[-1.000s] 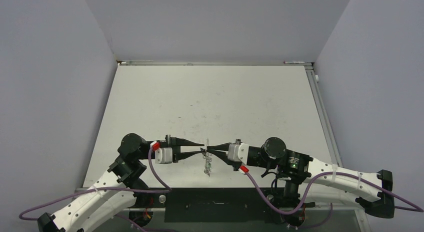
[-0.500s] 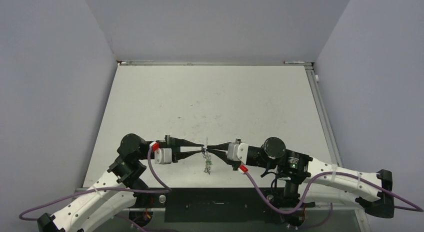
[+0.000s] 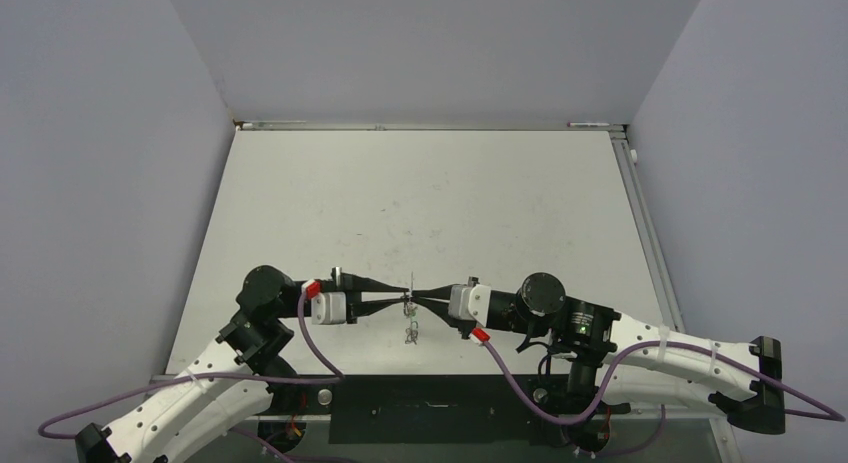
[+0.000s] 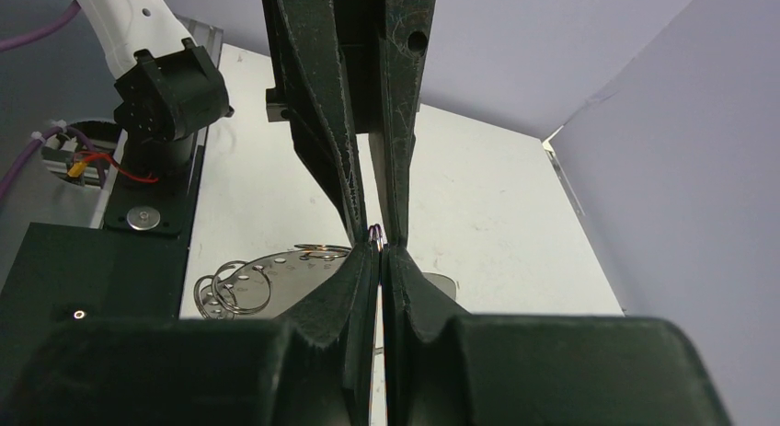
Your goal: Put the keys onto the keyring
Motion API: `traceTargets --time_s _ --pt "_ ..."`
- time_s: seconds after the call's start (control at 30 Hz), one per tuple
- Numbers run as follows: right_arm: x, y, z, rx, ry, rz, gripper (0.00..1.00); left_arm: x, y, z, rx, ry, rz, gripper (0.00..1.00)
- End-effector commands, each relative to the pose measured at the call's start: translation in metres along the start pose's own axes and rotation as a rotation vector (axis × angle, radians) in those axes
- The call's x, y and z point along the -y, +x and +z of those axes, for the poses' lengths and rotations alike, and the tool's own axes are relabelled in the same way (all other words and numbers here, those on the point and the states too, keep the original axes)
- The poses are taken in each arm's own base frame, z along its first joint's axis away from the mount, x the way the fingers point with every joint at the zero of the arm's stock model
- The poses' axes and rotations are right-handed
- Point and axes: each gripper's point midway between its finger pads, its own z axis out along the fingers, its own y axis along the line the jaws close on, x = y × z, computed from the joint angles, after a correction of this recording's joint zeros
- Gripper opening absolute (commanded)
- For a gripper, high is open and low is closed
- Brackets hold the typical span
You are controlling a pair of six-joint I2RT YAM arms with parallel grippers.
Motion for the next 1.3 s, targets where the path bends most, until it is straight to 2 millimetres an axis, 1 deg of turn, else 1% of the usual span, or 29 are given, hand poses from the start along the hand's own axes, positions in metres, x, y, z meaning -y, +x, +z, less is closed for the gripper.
traceTargets --time_s 0.0,0.03,0.13,0.17,0.27,0.3,0.53,0.57,0.6,0.67,0.8,0.87,0.93,1.0,1.1,1.17,1.27 --pt "0.018 -0.045 0.001 0.134 0.037 -0.020 0.05 -0.009 -0.006 0.001 0.010 -0.034 0.016 0.16" --pt "0.018 -0.047 0.000 0.139 0.038 -0.020 0.05 -0.010 -0.005 0.001 0.009 -0.035 0.014 0.18" --pt "0.018 -0.048 0.000 0.148 0.037 -0.018 0.05 -0.012 -0.005 0.001 0.004 -0.050 0.012 0.18" --pt "0.018 -0.049 0.000 0.150 0.036 -0.017 0.05 -0.013 -0.003 0.001 -0.001 -0.053 0.008 0.16" --pt "0.017 -0.048 0.001 0.154 0.034 -0.014 0.05 -0.015 -0.002 0.001 -0.011 -0.062 0.001 0.01" --pt "0.017 -0.048 0.001 0.155 0.033 -0.015 0.05 -0.016 -0.002 0.001 -0.014 -0.066 -0.002 0.00" --pt "0.015 -0.045 0.001 0.151 0.029 -0.001 0.06 -0.028 0.001 -0.001 -0.056 -0.126 0.005 0.00" --pt "0.016 -0.043 0.001 0.137 0.037 0.003 0.09 -0.030 0.002 -0.002 -0.067 -0.136 0.011 0.00" --pt "0.018 -0.039 0.001 0.118 0.046 0.005 0.17 -0.033 0.003 -0.003 -0.078 -0.147 0.018 0.00" --pt "0.021 -0.032 -0.001 0.067 0.063 0.004 0.29 -0.038 0.009 -0.005 -0.109 -0.174 0.029 0.00" --pt "0.038 -0.026 -0.015 -0.018 0.142 -0.014 0.41 -0.049 0.021 -0.011 -0.176 -0.231 0.057 0.00" --pt "0.045 -0.025 -0.024 -0.056 0.175 -0.032 0.49 -0.054 0.027 -0.014 -0.214 -0.253 0.067 0.00" --pt "0.051 -0.022 -0.029 -0.103 0.193 -0.053 0.52 -0.058 0.031 -0.016 -0.239 -0.268 0.077 0.00" --pt "0.055 -0.011 -0.031 -0.173 0.202 -0.075 0.52 -0.060 0.033 -0.017 -0.250 -0.276 0.082 0.00" --pt "0.058 0.009 -0.024 -0.278 0.201 -0.108 0.51 -0.060 0.035 -0.017 -0.261 -0.275 0.083 0.00" --pt "0.053 0.021 -0.016 -0.327 0.163 -0.121 0.50 -0.060 0.038 -0.018 -0.274 -0.276 0.081 0.00" --pt "0.047 0.032 -0.002 -0.371 0.110 -0.133 0.47 -0.060 0.041 -0.018 -0.287 -0.274 0.082 0.00"
